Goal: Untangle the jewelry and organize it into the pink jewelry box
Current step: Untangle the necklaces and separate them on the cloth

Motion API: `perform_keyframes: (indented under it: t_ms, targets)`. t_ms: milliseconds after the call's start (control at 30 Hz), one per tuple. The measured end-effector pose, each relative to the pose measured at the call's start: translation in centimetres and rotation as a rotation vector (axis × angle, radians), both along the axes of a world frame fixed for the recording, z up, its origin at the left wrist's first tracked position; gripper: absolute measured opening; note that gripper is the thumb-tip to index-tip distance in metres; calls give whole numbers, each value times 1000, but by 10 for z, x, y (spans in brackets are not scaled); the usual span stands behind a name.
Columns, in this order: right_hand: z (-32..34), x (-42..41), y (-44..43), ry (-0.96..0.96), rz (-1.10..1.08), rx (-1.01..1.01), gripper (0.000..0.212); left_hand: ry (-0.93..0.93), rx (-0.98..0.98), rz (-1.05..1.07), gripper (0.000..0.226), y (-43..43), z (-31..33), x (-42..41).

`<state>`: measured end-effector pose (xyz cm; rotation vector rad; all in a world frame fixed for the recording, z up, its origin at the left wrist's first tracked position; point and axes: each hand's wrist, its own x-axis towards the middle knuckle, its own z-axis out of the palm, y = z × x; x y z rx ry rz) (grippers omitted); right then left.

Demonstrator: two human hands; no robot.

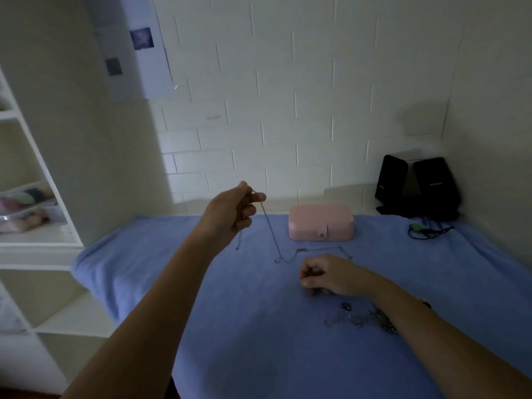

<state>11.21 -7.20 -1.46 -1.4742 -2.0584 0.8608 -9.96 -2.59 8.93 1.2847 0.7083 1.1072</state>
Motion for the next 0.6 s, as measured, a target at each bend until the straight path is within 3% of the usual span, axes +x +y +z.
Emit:
perform_keyframes:
  t_ms: [100,200,300,500,600]
  targets:
    - [-3,-9,-2,62,5,28,11,49,64,14,25,0,15,17]
    - [1,-17,-4,119,-36,52,21,84,120,-31,25,-4,27,33]
    - [-2,-20,-6,-29,-33,121,24,63,129,-67,24,-7,38,43]
    - [0,-37,-13,-204,26,145,27,-158,42,-118,24,-7,49,43]
    - [6,-33,-13,-237,46,47,28,-268,0,-154,26,-3,52,35]
